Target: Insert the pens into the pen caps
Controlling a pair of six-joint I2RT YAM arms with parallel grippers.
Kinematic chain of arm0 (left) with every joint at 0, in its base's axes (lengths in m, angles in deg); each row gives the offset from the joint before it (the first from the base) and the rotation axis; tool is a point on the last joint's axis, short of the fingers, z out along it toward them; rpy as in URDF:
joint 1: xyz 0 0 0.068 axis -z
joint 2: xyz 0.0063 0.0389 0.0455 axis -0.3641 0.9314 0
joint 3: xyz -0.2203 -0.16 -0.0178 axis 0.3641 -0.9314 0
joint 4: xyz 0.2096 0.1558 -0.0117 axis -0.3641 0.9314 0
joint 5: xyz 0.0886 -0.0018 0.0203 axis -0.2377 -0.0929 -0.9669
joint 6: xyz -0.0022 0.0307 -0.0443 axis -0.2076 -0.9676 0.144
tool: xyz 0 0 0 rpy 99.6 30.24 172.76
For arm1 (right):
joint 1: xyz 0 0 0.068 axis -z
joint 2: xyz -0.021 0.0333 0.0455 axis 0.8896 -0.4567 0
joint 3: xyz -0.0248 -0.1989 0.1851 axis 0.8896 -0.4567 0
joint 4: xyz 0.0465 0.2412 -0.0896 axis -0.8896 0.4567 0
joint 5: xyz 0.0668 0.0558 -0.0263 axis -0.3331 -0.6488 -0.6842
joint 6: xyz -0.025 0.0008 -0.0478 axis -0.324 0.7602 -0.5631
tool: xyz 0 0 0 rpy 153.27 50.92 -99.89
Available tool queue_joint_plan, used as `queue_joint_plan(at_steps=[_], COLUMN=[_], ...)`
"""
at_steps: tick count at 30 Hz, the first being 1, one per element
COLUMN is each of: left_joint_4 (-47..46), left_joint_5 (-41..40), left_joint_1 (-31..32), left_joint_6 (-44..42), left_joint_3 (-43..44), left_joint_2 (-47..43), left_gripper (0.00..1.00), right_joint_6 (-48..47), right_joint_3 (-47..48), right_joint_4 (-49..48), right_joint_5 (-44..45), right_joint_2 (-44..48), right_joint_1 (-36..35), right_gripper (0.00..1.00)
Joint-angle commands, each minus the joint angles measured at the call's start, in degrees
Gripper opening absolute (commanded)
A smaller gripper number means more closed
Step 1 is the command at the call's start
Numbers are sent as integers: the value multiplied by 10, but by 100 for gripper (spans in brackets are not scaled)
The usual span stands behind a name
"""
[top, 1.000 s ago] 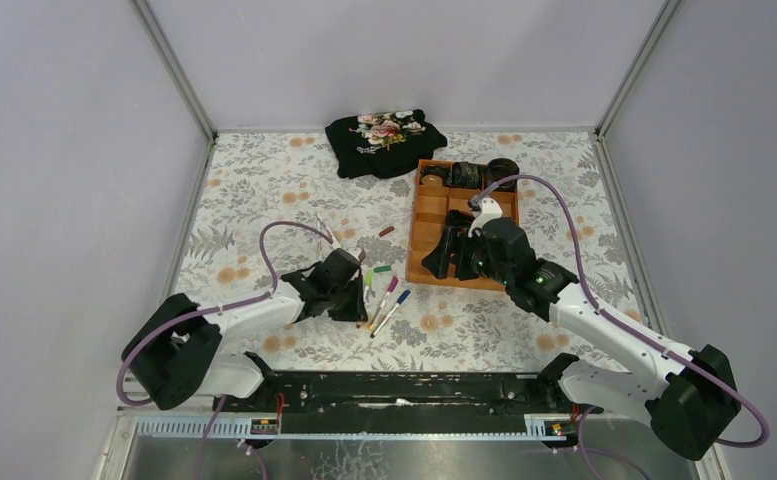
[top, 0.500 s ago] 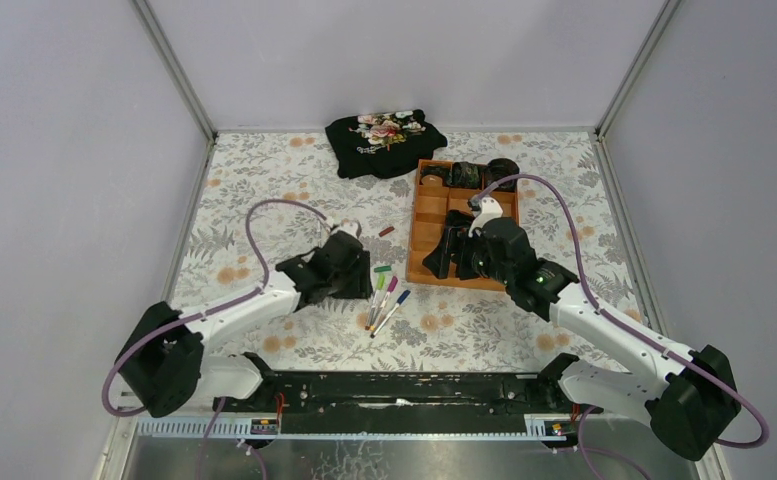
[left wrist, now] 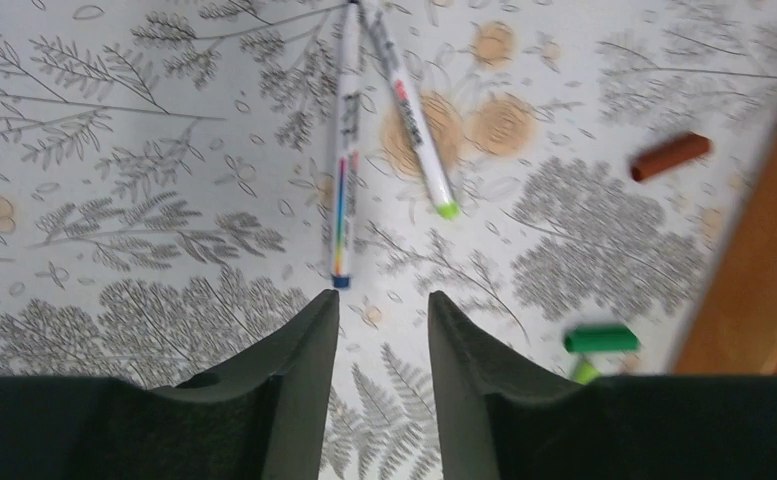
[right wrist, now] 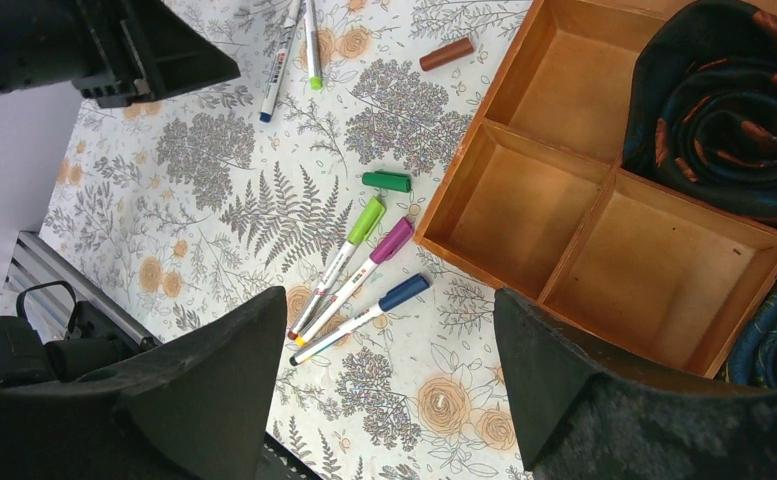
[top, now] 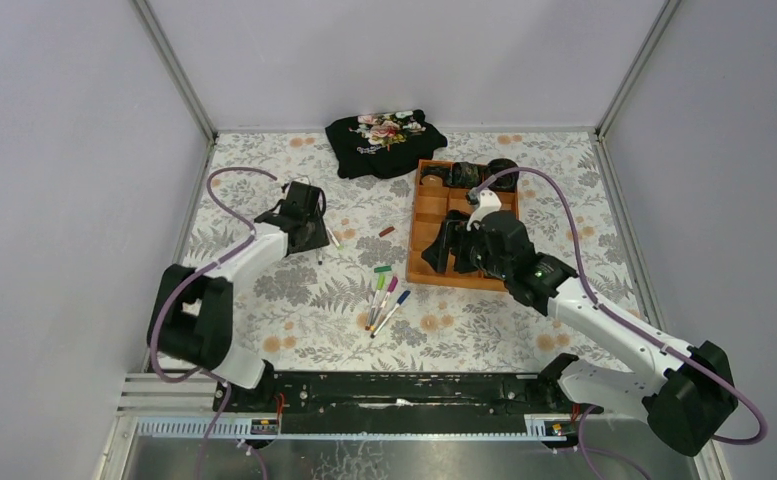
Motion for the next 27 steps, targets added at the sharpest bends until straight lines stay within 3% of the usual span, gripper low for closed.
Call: queue_joint_plan(at_steps=[1,18,24,27], left_joint_4=[-21,-27,-20,-35], left_joint_5=[-3,-8,-4,19], left_joint_1=[-17,-44,-75,-85], left_joint_6=[-39,-50,-49,-38], left_joint_3=[44,70,48,26], left_joint_2=[63,172,164,134], left_gripper=[34,17,0,0], right_joint_6=[5,11,15,21], right_joint_3=[22,27,30,33], right_joint_4=[-27,-55,-64,-65], right_joint_5=[-10,-44,-55,-58], right_joint_2=[-7,-56,-68,-65], right_joint_1=[4,11,14,15], right_gripper=[81,81,81,81])
